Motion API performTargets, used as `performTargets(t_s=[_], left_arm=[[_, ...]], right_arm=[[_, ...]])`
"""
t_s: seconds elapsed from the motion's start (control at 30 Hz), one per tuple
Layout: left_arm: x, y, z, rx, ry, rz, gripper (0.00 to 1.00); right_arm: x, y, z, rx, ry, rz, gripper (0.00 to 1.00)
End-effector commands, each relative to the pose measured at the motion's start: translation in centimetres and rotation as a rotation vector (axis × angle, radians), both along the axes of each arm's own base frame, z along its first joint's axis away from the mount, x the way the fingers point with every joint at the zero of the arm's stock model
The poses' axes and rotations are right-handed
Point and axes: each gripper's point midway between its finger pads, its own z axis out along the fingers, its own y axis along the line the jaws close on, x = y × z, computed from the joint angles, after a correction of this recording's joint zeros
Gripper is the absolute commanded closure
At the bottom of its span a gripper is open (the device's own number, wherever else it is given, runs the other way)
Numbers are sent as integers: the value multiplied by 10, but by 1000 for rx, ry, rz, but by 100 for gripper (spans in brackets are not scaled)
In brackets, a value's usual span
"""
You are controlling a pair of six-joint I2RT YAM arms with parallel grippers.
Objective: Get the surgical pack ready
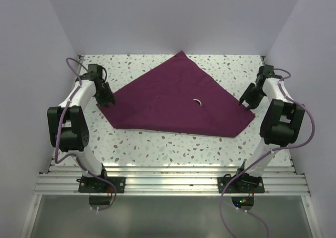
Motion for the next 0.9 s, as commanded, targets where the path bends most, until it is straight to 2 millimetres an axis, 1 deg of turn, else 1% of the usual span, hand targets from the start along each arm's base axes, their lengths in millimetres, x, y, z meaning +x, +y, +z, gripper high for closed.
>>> performTargets(t_s=[0.0, 0.03, 0.07, 0.1, 0.13, 0.17, 0.2, 0.23, 0.27, 0.3, 0.33, 0.37, 0.4, 0.43, 0.47, 0.5, 0.57, 0.63, 0.73, 0.77, 0.8, 0.87], left_arm=[[20, 1, 5, -13, -32, -44, 63], [21, -3, 5, -38, -37, -59, 66], [24, -15, 6, -91, -60, -100, 66], [23, -20, 4, -119, -62, -118, 63], [22, -28, 5, -156, -69, -141, 61], [22, -29, 4, -161, -69, -140, 59], [22, -28, 4, -158, -70, -134, 58], [22, -25, 3, -143, -67, -126, 55], [24, -24, 3, -136, -71, -122, 54], [27, -22, 4, -127, -76, -119, 51], [30, -20, 5, -116, -82, -121, 50], [32, -20, 6, -112, -83, -121, 49], [38, -18, 9, -105, -94, -124, 48], [40, -15, 9, -92, -93, -117, 48], [43, -14, 10, -88, -95, -116, 47], [48, -13, 16, -81, -114, -115, 47], [52, -11, 18, -73, -124, -109, 46], [55, -11, 21, -70, -129, -98, 46], [56, -11, 22, -75, -133, -89, 47], [55, -11, 23, -76, -134, -91, 47], [54, -11, 22, -74, -132, -92, 47], [53, -10, 21, -68, -128, -89, 47]], right_arm=[[13, 14, 23, 52, -98, 65, 56], [17, 24, 25, 101, -126, 95, 56], [20, 41, 29, 184, -158, 137, 55], [20, 48, 29, 214, -165, 159, 53], [19, 52, 30, 220, -170, 173, 48], [17, 48, 30, 193, -166, 167, 46], [12, 42, 26, 165, -145, 139, 44], [9, 32, 24, 136, -132, 114, 41], [7, 22, 21, 100, -108, 88, 41], [6, 16, 18, 85, -93, 68, 40], [4, 6, 12, 62, -68, 42, 34], [5, -1, 12, 40, -66, 22, 29], [5, -13, 10, -6, -58, -12, 24], [4, -19, 9, -28, -53, -27, 22], [5, -24, 11, -50, -56, -41, 22], [2, -34, 11, -100, -46, -65, 21], [-2, -41, 7, -128, -30, -95, 20], [-4, -43, 0, -122, -21, -103, 20], [-11, -50, -12, -128, 12, -119, 20], [-17, -51, -18, -116, 26, -130, 21], [-20, -56, -21, -106, 25, -148, 21], [-27, -58, -30, -83, 26, -156, 22]])
